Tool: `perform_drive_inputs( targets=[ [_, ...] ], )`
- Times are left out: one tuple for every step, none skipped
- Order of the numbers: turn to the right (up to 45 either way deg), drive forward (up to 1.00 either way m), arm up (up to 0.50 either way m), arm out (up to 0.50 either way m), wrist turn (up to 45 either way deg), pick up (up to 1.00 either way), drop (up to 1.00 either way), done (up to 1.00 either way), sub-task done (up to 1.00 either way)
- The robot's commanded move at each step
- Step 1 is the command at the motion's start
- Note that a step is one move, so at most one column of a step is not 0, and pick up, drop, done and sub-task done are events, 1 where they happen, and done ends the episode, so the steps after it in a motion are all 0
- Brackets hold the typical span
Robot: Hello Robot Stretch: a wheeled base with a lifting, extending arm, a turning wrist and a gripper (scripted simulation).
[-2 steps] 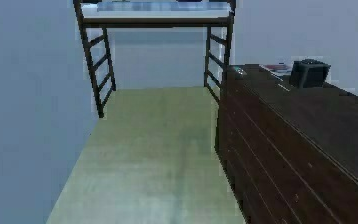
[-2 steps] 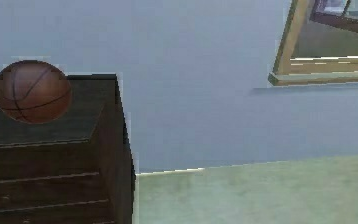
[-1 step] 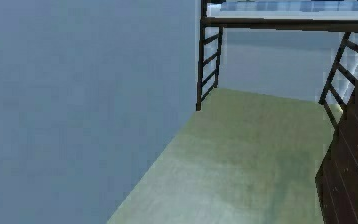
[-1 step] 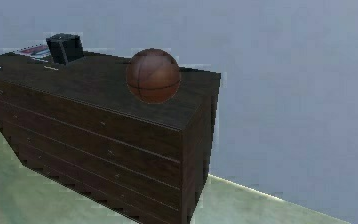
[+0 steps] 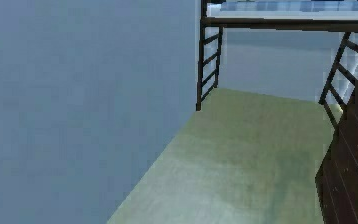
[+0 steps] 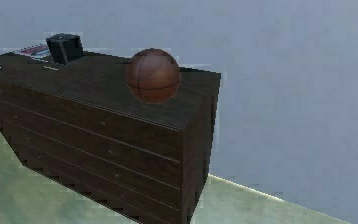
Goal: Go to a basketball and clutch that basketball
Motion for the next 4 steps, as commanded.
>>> perform_drive_inputs(
  targets=[
    [0.0, 0.0, 0.38, 0.0, 0.0, 0.0, 0.0, 0.0, 0.0],
    [0.0, 0.0, 0.0, 0.42, 0.0, 0.0, 0.0, 0.0, 0.0],
    [0.0, 0.0, 0.0, 0.0, 45.0, 0.0, 0.0, 0.0, 0.0],
    [0.0, 0.0, 0.0, 0.0, 45.0, 0.0, 0.0, 0.0, 0.0]
  ],
)
